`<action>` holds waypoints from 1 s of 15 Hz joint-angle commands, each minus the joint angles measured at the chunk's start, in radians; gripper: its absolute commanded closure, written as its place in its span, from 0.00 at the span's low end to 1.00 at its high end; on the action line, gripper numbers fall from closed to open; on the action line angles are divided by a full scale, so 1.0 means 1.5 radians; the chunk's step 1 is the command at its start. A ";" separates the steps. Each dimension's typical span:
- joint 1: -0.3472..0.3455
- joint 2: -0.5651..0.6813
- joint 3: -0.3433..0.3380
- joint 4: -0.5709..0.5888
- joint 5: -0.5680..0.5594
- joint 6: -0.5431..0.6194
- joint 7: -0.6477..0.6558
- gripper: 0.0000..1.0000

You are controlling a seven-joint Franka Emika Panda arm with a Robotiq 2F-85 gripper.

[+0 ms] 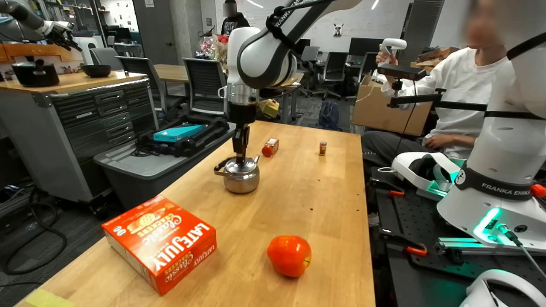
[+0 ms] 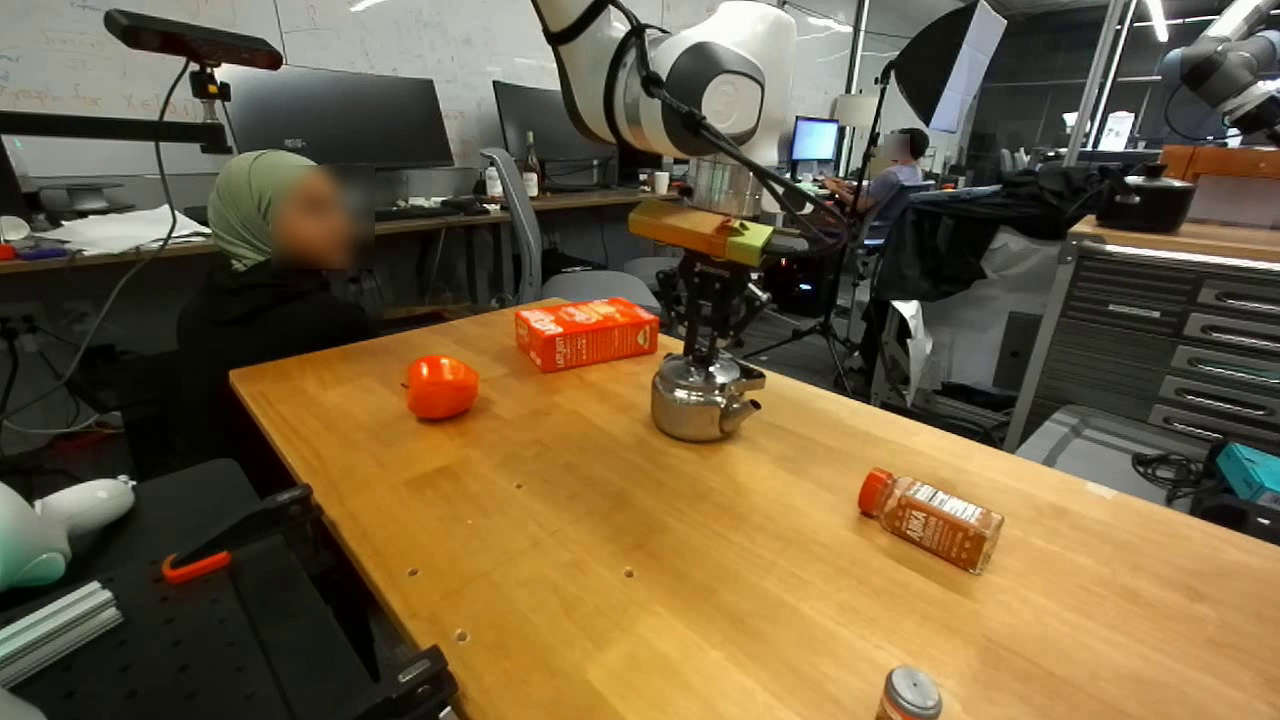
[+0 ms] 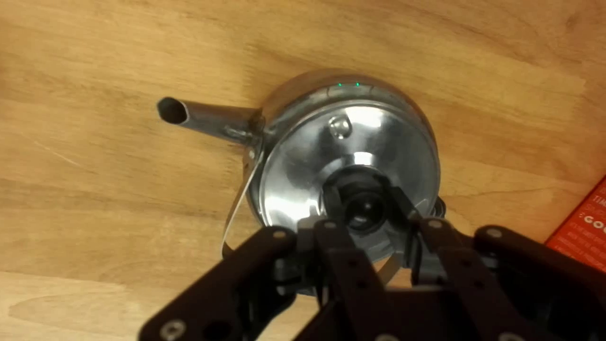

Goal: Cover the silver teapot with a silver lid

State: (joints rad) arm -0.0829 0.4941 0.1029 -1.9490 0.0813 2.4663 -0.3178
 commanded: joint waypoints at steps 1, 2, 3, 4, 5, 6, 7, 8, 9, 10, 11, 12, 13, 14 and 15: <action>0.004 -0.012 -0.002 -0.038 -0.008 0.038 -0.009 0.89; 0.003 -0.010 -0.002 -0.039 -0.007 0.042 -0.009 0.89; 0.002 -0.008 -0.003 -0.041 -0.008 0.045 -0.009 0.89; 0.001 -0.009 -0.002 -0.042 -0.007 0.043 -0.011 0.88; -0.001 -0.009 0.001 -0.043 -0.002 0.043 -0.014 0.47; -0.002 -0.010 0.002 -0.044 -0.001 0.041 -0.016 0.45; -0.007 -0.022 0.007 -0.046 0.005 0.027 -0.023 0.39; -0.011 -0.027 0.012 -0.050 0.011 0.024 -0.030 0.31; -0.016 -0.033 0.018 -0.054 0.021 0.023 -0.039 0.24; -0.020 -0.045 0.023 -0.056 0.028 0.011 -0.046 0.15; -0.026 -0.056 0.028 -0.061 0.038 0.005 -0.057 0.08; -0.031 -0.067 0.033 -0.065 0.048 -0.001 -0.066 0.02; -0.035 -0.083 0.036 -0.074 0.057 -0.003 -0.078 0.00; -0.039 -0.098 0.037 -0.082 0.066 -0.007 -0.090 0.00; -0.043 -0.113 0.038 -0.093 0.076 -0.008 -0.104 0.00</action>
State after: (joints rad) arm -0.1106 0.4242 0.1338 -2.0230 0.1432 2.4836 -0.4026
